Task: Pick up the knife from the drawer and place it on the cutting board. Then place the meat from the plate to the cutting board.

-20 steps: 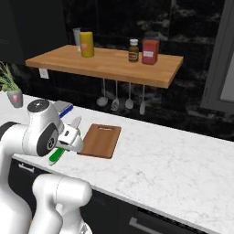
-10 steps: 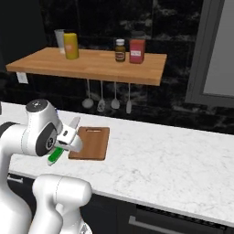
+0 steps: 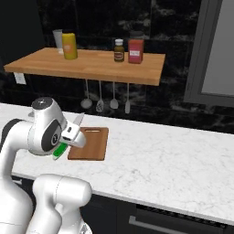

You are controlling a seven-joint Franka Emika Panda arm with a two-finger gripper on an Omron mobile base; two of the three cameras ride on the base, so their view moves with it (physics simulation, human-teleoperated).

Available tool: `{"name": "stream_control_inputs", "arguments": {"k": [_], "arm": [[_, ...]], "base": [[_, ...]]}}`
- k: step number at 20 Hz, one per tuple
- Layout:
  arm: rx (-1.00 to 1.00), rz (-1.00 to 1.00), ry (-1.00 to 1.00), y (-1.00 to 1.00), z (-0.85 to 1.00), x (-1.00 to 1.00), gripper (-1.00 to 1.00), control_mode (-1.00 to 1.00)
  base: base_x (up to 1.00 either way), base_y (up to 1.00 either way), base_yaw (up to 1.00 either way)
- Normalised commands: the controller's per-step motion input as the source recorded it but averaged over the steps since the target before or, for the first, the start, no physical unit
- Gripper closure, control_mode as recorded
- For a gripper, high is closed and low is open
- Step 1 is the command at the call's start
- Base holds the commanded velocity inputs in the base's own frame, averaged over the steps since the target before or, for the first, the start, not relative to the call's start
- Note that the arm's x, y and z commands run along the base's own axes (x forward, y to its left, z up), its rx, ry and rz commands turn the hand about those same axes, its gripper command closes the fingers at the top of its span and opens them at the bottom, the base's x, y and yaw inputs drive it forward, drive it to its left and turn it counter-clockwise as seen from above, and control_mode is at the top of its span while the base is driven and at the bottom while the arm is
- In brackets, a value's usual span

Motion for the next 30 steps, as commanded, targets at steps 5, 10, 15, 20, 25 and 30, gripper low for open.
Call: {"name": "stream_control_inputs", "arguments": {"k": [5,10,15,20,25,30], "arm": [[-0.01,-0.24,0.01,0.05,-0.01,0.56,1.0,-1.0],[0.0,0.02,0.04,0.0,-0.15,0.69,1.0,-1.0],[-0.01,0.14,0.03,0.0,-0.35,0.41,1.0,-1.0],[-0.01,0.24,0.04,0.0,-0.35,0.11,1.0,-1.0],[-0.01,0.13,0.02,-0.01,-0.3,0.26,1.0,-1.0],[0.0,0.1,0.06,-0.02,-0.29,0.3,1.0,-1.0]], "base": [[0.0,0.0,0.0],[0.0,0.0,0.0],[0.0,0.0,0.0],[0.0,0.0,0.0],[0.0,0.0,0.0],[0.0,0.0,0.0]]}}
